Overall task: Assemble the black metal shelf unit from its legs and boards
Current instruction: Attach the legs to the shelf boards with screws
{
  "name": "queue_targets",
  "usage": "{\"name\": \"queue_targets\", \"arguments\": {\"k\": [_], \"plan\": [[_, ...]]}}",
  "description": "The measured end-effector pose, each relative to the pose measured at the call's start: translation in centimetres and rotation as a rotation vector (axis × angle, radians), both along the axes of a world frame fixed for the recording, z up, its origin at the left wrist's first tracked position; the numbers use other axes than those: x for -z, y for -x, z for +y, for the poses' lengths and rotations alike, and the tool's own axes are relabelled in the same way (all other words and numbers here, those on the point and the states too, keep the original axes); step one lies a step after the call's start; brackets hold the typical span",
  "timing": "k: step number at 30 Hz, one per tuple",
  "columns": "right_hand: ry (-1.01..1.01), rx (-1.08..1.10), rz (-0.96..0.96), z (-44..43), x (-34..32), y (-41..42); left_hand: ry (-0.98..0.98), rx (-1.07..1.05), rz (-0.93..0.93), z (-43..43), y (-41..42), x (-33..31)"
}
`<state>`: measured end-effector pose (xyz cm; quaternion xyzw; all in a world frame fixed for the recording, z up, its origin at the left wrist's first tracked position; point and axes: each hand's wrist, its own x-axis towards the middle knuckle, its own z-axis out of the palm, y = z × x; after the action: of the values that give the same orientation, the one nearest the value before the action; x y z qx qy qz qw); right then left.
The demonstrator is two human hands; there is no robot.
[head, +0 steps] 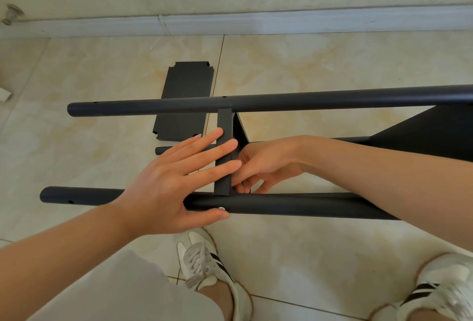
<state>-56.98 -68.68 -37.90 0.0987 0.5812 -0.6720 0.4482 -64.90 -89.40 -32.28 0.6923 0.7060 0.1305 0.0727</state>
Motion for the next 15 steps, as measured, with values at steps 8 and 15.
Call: {"name": "queue_targets", "arguments": {"k": [8,15], "plan": [[-0.021,0.002,-0.004,-0.1,-0.3,0.0,0.002,-0.001,0.011,0.1,-0.1,-0.2],[0.001,-0.03,-0.004,0.4,-0.4,-0.1,0.008,0.001,0.012,0.0,0.0,-0.1]]}}
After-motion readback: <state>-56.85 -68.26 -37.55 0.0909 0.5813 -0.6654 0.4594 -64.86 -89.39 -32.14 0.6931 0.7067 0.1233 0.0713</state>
